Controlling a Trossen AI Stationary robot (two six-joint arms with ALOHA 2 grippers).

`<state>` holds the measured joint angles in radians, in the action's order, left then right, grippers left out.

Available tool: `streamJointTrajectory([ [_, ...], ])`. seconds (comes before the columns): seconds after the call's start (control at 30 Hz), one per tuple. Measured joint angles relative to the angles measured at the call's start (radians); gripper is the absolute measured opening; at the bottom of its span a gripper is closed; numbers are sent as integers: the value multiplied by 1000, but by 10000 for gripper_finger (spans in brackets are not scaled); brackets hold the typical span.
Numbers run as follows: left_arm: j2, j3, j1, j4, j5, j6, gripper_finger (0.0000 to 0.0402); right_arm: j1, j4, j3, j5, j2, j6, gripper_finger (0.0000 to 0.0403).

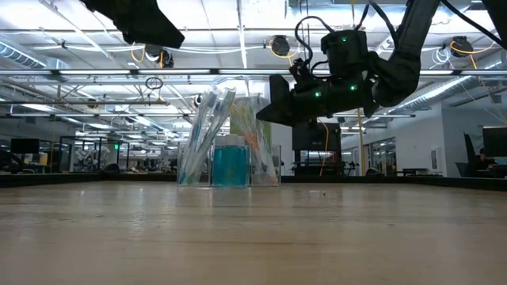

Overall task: Pick & Place toothbrushing station
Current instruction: Put the purple toothbrush into the transparent organizer, then return to Home Position

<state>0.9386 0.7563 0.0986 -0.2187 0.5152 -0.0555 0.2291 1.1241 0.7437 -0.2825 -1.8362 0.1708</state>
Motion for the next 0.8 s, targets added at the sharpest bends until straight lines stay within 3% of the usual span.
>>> streamJointTrajectory([
  [0.43,-11,0,7,-33,-1,-11,175,-15,-80,0,0,51,-37,128],
  [0.8,-238,0,60,-118,-1,5,175,-89,-629,0,0,400,-91,182],
])
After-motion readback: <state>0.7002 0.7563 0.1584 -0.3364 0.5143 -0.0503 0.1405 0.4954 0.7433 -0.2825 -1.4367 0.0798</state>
